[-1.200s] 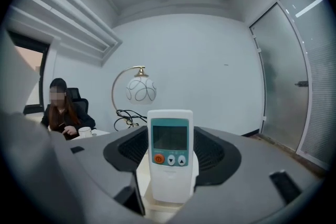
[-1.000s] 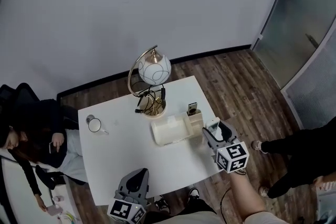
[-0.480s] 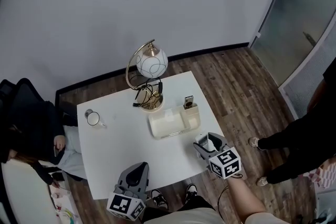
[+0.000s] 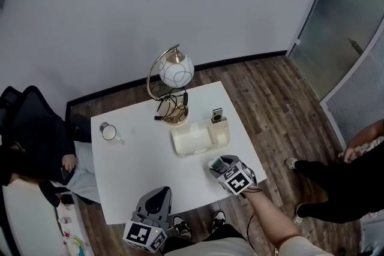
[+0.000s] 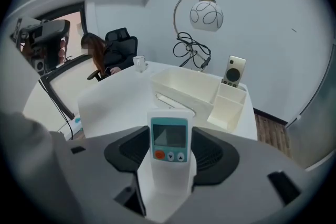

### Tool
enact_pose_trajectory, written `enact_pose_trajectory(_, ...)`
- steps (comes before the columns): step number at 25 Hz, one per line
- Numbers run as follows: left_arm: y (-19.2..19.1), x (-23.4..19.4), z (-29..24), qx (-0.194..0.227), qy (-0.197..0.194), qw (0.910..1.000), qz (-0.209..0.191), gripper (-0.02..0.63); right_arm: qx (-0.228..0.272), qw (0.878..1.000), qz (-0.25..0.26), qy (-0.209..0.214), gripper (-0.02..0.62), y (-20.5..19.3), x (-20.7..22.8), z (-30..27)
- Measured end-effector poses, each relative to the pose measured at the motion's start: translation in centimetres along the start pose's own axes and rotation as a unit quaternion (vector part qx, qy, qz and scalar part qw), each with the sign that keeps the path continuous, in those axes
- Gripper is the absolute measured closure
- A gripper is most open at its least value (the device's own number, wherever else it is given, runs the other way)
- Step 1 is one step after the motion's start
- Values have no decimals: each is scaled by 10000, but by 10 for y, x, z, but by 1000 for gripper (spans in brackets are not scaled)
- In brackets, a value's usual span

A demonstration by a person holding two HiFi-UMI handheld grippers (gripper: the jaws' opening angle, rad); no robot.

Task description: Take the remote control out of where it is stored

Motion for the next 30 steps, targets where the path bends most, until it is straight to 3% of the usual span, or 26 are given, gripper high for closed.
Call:
enact_pose_trajectory(16, -12, -15, 16, -115, 271, 9995, 120, 600, -932, 9935, 639, 138, 341, -22, -13, -70)
enact_pose_trajectory(30, -8, -18, 12, -138, 216, 9996, 125, 600, -633, 9955, 688, 138, 339, -21, -15, -71)
Point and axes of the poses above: the fingertips, and each gripper's own axes: z backward along the fingers, x to its right, y out of its top, the point moved 5 cm from there along z, backward along the fingers, and after that the axes turned 5 degrees about -x, right-handed, at the moved point
